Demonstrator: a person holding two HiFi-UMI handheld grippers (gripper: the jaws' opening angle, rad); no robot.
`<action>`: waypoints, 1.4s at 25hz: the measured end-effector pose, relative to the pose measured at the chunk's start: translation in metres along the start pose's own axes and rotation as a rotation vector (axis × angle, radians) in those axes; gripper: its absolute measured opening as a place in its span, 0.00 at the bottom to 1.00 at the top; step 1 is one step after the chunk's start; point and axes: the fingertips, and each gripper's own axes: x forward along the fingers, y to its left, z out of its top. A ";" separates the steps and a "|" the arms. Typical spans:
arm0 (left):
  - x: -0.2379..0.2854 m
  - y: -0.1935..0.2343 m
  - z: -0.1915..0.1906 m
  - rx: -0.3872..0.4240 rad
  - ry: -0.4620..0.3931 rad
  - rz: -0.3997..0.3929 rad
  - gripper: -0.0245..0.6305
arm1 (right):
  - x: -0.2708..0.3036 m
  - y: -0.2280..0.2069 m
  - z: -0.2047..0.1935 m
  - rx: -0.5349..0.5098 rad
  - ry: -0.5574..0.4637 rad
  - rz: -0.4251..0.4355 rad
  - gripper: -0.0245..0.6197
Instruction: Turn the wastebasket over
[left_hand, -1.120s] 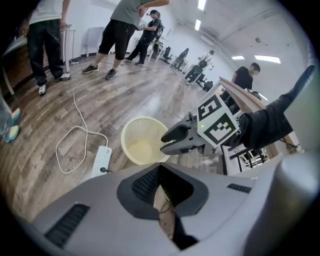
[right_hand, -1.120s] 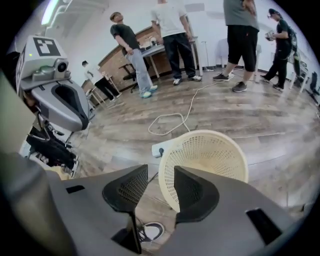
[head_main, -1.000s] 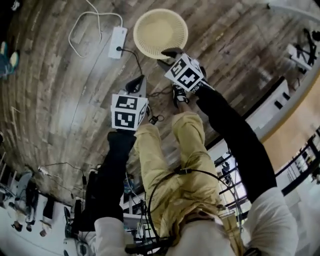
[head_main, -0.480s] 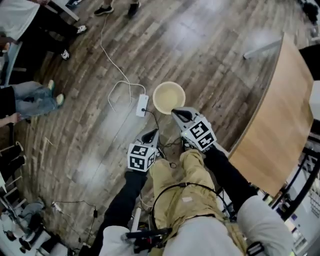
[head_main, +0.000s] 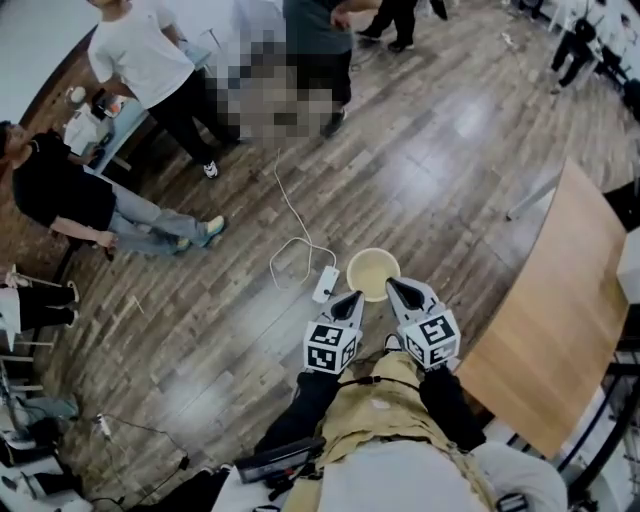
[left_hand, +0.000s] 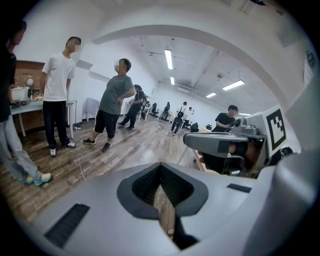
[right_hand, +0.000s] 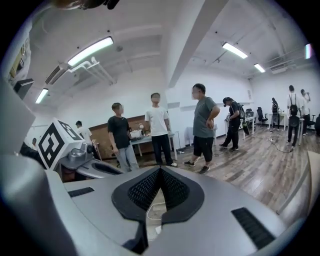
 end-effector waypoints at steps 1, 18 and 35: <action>-0.004 -0.004 0.007 0.007 -0.020 0.006 0.04 | -0.005 0.002 0.010 -0.002 -0.018 -0.005 0.07; -0.085 0.019 0.135 0.047 -0.320 0.135 0.04 | -0.012 0.049 0.151 -0.136 -0.267 0.032 0.07; -0.073 0.022 0.180 0.100 -0.359 0.087 0.04 | -0.008 0.041 0.197 -0.188 -0.333 -0.017 0.07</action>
